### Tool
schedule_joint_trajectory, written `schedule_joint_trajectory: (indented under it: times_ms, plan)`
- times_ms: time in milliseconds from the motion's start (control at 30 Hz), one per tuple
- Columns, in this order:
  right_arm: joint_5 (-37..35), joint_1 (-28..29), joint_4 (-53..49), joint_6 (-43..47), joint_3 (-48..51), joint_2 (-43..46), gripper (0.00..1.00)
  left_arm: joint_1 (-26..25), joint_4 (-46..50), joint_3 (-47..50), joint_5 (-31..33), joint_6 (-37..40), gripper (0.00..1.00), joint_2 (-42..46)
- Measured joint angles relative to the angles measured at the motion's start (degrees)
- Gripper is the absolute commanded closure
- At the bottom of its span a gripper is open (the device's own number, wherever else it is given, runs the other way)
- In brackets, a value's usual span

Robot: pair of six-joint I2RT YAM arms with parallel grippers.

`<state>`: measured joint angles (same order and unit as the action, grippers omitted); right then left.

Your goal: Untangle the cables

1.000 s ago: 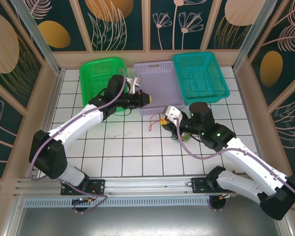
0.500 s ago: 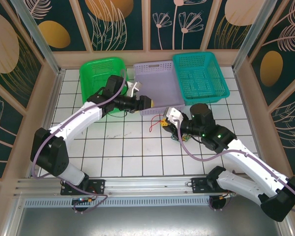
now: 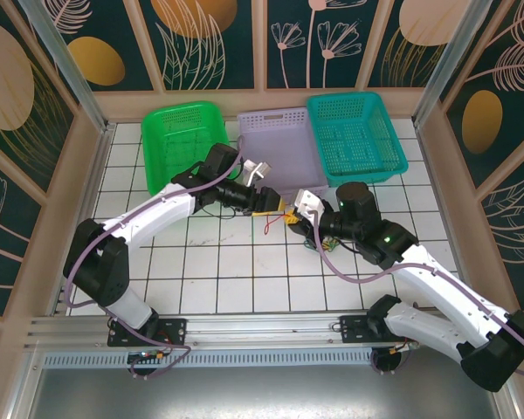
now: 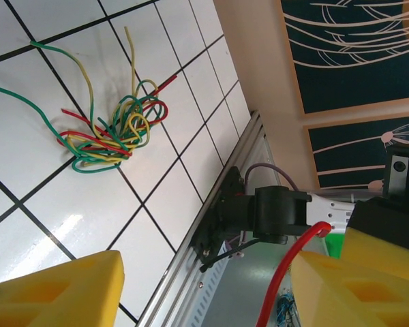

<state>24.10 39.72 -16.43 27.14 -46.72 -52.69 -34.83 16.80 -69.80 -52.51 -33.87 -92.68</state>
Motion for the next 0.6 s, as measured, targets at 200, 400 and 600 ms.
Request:
schedule_joint_trajectory:
  times_ms: [200,400,600]
  plan:
    - [0.0,-0.2,0.0,0.0,0.0,0.0,1.0,0.0,-0.2,0.0,-1.1,-0.3,0.54,0.0]
    - [0.0,-0.4,0.0,0.0,0.0,0.0,1.0,0.0,-0.3,0.0,-1.3,-0.8,0.96,-0.4]
    - [0.0,-0.4,0.0,-0.3,0.1,0.0,1.0,0.1,-0.3,-1.1,3.5,-2.6,1.0,-0.5]
